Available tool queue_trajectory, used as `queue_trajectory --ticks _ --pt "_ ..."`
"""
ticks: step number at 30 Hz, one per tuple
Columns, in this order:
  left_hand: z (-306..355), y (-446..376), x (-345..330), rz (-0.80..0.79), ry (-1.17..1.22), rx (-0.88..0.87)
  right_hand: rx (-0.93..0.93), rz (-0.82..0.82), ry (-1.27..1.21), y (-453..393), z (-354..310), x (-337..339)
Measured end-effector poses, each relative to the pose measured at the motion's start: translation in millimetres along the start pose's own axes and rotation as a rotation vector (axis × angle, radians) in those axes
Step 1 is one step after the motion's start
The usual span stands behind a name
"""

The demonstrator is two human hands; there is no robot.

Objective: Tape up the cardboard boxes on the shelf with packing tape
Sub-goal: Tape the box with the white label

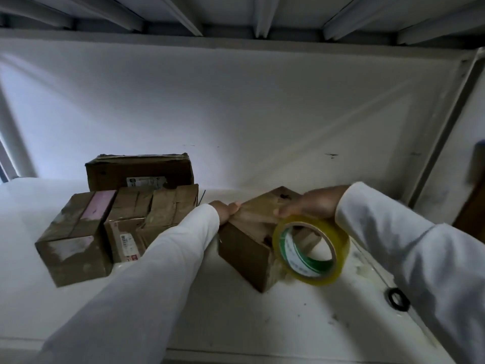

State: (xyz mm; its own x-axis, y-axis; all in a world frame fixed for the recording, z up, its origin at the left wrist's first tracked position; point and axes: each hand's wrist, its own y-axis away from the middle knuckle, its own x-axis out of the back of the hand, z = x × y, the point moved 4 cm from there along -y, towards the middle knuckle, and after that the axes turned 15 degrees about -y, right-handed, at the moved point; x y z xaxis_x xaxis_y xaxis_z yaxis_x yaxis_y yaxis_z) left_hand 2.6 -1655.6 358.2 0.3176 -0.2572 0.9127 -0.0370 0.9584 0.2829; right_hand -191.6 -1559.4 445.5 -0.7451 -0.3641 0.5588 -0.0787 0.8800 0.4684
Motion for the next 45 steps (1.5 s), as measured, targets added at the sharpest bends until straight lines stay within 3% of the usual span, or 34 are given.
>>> queue_trajectory --ticks 2,6,12,18,23,28,33,39,42,44,45 --pt "1 1 1 -0.009 -0.037 -0.002 -0.024 0.021 0.083 -3 25 -12" --pt "9 7 5 0.018 -0.13 -0.008 -0.056 0.095 -0.163 -18 64 -37" --pt "37 22 5 0.186 -0.38 -0.078 -0.044 0.046 -0.214 -16 71 -42" --pt "33 24 1 0.141 -0.372 -0.037 -0.022 0.014 -0.122 -9 65 -35" --pt "45 32 0 0.178 -0.452 -0.024 0.097 0.004 -0.215 12 28 -13" --pt "41 32 -1 0.108 -0.464 -0.026 0.086 0.024 -0.082 24 18 -14" --pt "34 23 -8 0.016 -0.288 -0.033 -0.112 0.024 -0.249 2 79 -49" --pt "18 44 -5 0.0 -0.132 -0.047 -0.094 0.023 -0.312 1 78 -36" --pt "1 41 -11 -0.059 0.163 0.043 0.074 -0.08 -0.442 25 64 -14" --pt "-11 46 -24 -0.201 0.518 0.178 0.243 -0.13 -0.684 40 47 -4" --pt "-15 48 -35 -0.283 0.571 0.223 0.314 -0.161 -0.827 46 37 -2"
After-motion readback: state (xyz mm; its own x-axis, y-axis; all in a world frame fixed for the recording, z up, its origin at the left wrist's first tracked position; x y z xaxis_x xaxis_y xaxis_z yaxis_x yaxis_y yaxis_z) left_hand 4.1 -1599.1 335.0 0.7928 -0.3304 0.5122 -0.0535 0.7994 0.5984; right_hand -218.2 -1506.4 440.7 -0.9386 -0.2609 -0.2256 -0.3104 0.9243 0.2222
